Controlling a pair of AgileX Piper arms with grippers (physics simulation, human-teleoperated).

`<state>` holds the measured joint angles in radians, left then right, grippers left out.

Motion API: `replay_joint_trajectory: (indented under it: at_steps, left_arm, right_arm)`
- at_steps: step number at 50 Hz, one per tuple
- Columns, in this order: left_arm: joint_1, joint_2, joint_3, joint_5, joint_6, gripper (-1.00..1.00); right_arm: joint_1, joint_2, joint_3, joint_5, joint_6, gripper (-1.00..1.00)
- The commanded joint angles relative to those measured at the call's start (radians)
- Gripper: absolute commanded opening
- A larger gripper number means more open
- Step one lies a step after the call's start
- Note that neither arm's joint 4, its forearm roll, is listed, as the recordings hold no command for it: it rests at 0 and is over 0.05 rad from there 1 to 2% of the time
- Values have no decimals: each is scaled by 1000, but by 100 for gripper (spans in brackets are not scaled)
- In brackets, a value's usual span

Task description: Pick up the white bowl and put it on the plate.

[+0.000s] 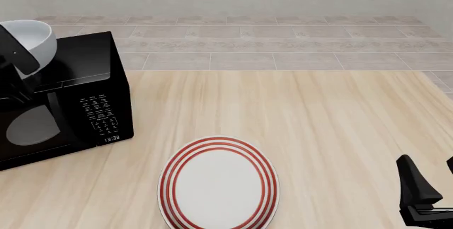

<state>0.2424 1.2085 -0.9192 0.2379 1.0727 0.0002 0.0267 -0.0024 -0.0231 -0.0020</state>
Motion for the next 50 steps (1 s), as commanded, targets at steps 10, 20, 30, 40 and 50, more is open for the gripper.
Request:
replay_joint_trajectory:
  at_steps: [10, 20, 30, 40, 50]
  left_arm:
    - [7, 45, 1, -46, 6, 100]
    - [10, 61, 7, -59, 9, 100]
    - [12, 82, 13, -72, -1, 100]
    - [15, 93, 9, -80, -1, 100]
    - [24, 101, -5, -79, -1, 100]
  right_arm:
    - [0, -2, 1, 1, 0, 100]
    - [0, -2, 1, 1, 0, 100]
    - [0, -3, 1, 1, 0, 100]
    - [0, -3, 1, 1, 0, 100]
    - [0, -2, 1, 1, 0, 100]
